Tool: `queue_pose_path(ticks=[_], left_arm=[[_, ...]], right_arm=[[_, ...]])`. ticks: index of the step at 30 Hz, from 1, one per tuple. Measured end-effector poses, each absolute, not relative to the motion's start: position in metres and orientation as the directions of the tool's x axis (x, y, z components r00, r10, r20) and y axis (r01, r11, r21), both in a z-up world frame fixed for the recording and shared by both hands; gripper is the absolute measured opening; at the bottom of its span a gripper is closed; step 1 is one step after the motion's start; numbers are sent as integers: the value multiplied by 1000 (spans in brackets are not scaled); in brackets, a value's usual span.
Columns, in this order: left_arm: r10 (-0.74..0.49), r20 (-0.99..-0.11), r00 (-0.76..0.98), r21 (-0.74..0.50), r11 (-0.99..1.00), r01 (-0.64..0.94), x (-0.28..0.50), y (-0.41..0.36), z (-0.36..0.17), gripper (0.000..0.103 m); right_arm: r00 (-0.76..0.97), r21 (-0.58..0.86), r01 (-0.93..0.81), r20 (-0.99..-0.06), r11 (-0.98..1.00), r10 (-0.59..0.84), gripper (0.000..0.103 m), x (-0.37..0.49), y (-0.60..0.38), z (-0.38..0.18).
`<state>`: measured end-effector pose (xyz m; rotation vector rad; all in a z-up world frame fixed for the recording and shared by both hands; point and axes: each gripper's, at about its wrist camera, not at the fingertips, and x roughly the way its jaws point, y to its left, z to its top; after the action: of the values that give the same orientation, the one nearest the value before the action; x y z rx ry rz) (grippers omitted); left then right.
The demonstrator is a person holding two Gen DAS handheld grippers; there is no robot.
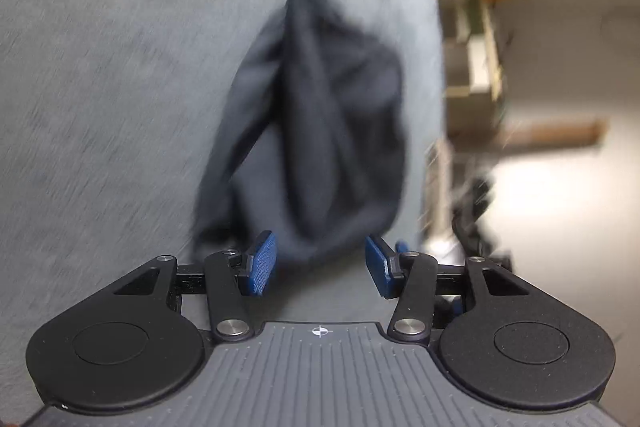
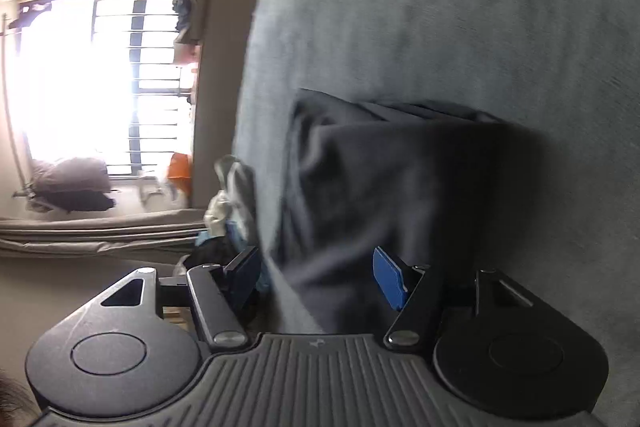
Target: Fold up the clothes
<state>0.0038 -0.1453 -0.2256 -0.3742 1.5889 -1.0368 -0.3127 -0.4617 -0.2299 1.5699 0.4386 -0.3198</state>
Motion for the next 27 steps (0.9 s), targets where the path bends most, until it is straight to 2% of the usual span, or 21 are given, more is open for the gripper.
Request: queue_pose_path(ticks=[2,5,8,11,15,18,19,21,22,23,25,27], left_arm=[[-650,-696,-306,-715,585,383,-14,-147,-234,49],[-599,-750,-280,-655,614,441,-30,-148,-251,49],[-627,-743,-234,-661,634,400,-33,-144,-264,50],[-678,-706,-207,-701,624,347,-28,-143,-271,56],[-710,-679,-185,-725,609,323,-25,-146,-272,57],[-722,-673,-158,-725,604,330,-28,-149,-271,56],[-723,-675,-148,-722,605,335,-30,-150,-270,55],[-725,-677,-128,-716,608,343,-34,-154,-268,45],[-723,-680,-122,-712,612,346,-33,-152,-266,24],[-718,-685,-122,-708,617,345,-31,-152,-265,10],[-725,-677,-127,-718,612,333,-28,-141,-261,6],[-734,-666,-132,-729,604,321,-26,-128,-256,5]], right_arm=[[851,852,524,-520,-28,76,66,-320,-455,-250],[834,830,552,-548,-79,68,66,-319,-451,-275],[837,830,547,-545,-113,50,65,-313,-451,-291],[865,855,499,-501,-145,23,63,-308,-457,-295],[893,878,438,-449,-191,-16,59,-304,-468,-300],[900,885,416,-434,-209,-49,55,-302,-473,-304],[901,887,409,-430,-216,-60,50,-301,-474,-306],[900,885,404,-430,-230,-73,42,-298,-476,-310],[899,884,404,-432,-235,-79,34,-297,-477,-311],[892,880,418,-445,-225,-83,22,-295,-477,-311],[872,869,460,-481,-183,-95,8,-289,-473,-303],[863,867,475,-493,-153,-112,6,-286,-467,-294]])
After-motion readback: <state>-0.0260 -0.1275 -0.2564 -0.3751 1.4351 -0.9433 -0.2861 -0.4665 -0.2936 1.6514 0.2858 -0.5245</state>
